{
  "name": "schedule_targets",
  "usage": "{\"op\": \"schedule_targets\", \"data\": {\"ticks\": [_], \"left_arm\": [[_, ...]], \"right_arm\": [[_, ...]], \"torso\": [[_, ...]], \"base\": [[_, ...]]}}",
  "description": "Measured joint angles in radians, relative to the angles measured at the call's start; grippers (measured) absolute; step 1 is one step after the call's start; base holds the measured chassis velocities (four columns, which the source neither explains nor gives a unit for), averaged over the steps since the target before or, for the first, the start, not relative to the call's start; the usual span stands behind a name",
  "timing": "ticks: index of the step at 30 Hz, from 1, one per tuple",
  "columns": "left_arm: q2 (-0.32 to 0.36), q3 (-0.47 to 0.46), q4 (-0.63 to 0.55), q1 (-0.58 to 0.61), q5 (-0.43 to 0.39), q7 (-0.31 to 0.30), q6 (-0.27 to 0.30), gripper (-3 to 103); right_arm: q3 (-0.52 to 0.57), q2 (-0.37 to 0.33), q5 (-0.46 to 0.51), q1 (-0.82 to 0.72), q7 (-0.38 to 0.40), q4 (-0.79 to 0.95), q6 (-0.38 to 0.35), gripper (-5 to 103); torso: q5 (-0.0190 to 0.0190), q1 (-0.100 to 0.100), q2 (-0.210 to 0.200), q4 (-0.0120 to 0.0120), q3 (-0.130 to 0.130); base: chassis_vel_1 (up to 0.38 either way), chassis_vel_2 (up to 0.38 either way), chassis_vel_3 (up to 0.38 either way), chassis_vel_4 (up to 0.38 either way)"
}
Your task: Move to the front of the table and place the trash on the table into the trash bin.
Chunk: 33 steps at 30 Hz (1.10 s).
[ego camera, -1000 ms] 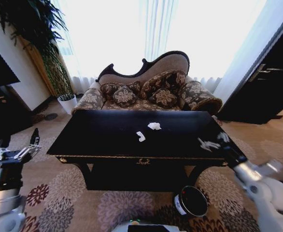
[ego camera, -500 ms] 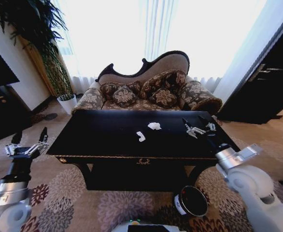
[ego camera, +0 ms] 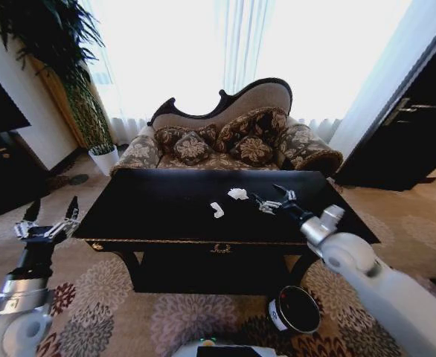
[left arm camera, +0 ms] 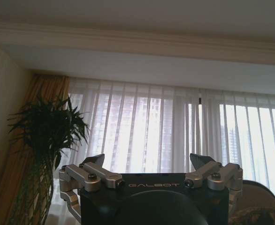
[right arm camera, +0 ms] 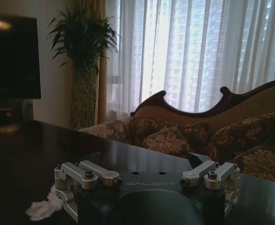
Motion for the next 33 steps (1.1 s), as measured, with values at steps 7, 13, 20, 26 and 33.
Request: {"op": "schedule_targets", "data": {"ticks": [7, 13, 20, 26, 33], "left_arm": [[0.009, -0.011, 0.033, -0.008, 0.001, 0.0, -0.001, 100], [0.011, -0.01, 0.053, -0.013, 0.004, 0.0, -0.001, 100], [0.01, -0.015, 0.057, -0.013, 0.005, 0.0, -0.002, 100], [0.009, -0.018, 0.059, -0.012, 0.005, 0.001, -0.003, 100], [0.008, -0.013, 0.064, -0.015, 0.011, 0.001, -0.003, 100]], "right_arm": [[-0.278, -0.025, -0.02, 0.312, -0.026, -0.144, -0.001, 100], [-0.471, -0.011, -0.04, 0.475, -0.059, -0.214, -0.005, 100], [-0.595, 0.031, -0.083, 0.573, -0.093, -0.299, -0.019, 100], [-0.642, 0.064, -0.104, 0.621, -0.095, -0.369, -0.018, 100], [-0.647, 0.077, -0.12, 0.633, -0.121, -0.41, -0.013, 100]], "torso": [[-0.0004, 0.0, 0.0, 0.0, 0.0], [-0.0003, 0.0, 0.0, 0.0, 0.0], [-0.0003, 0.0, 0.0, -0.0001, 0.0], [-0.0003, 0.0, 0.0, -0.0002, 0.0], [-0.0004, 0.0, 0.0, -0.0001, 0.0]], "base": [[0.0, 0.0, 0.0, 0.0], [0.0, 0.0, 0.0, 0.0], [0.0, 0.0, 0.0, 0.0], [0.0, 0.0, 0.0, 0.0], [0.0, 0.0, 0.0, 0.0]]}}
